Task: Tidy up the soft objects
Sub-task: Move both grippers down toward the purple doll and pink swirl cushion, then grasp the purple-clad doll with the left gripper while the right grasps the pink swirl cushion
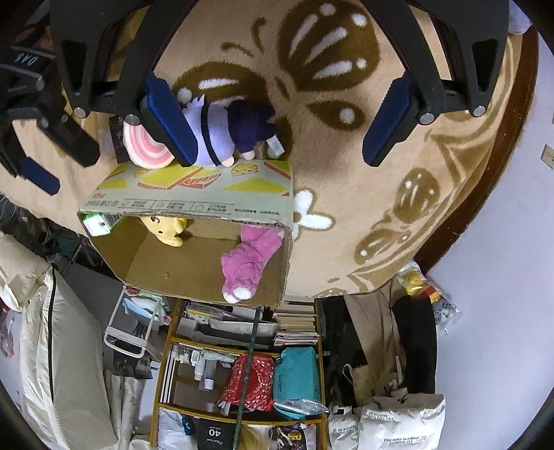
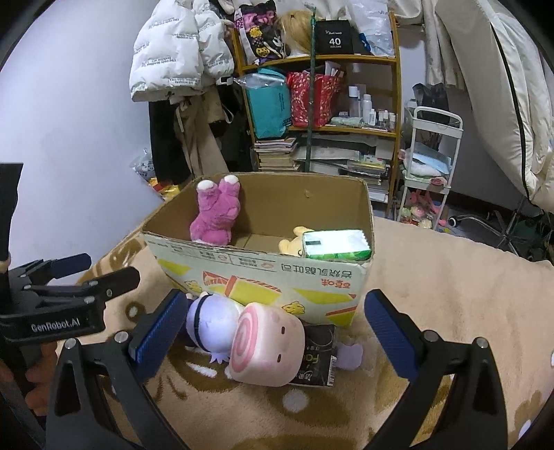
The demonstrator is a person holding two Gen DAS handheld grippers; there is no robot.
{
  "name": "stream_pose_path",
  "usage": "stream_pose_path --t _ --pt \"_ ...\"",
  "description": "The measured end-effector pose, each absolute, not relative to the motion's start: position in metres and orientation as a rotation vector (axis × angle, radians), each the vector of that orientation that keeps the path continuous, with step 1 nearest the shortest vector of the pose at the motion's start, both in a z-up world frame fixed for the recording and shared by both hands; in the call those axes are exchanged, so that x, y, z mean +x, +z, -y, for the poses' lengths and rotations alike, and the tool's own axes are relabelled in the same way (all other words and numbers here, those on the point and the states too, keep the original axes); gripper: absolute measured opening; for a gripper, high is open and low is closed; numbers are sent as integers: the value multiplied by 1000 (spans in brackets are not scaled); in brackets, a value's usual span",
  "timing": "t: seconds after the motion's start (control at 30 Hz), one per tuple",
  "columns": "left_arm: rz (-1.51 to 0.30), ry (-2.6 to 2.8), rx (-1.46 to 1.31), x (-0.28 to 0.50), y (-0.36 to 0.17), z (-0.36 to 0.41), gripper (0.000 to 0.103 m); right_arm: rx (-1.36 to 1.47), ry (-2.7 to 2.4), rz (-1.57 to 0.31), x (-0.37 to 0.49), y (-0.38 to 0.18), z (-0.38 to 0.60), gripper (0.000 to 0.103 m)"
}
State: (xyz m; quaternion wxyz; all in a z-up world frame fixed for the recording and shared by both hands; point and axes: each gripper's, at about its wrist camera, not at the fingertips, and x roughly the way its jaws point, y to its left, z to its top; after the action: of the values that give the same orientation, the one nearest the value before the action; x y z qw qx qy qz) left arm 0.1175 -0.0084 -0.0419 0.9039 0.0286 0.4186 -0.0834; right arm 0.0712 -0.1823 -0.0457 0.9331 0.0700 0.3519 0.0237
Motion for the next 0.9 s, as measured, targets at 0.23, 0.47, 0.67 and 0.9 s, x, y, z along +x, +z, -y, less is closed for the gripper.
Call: stream_pose_path --t 0.23,0.47,0.67,0.9 --pt "-925 -201 -20 136 -56 6 95 152 51 -761 86 -58 183 103" --pt "-991 -221 -31 154 -76 12 95 112 47 -830 96 -75 178 100" --pt "-1060 -261 -46 165 -92 19 95 114 79 -891 106 -90 171 99" --pt "-1127 -311 -36 171 -107 32 95 95 110 -971 110 -110 164 85"
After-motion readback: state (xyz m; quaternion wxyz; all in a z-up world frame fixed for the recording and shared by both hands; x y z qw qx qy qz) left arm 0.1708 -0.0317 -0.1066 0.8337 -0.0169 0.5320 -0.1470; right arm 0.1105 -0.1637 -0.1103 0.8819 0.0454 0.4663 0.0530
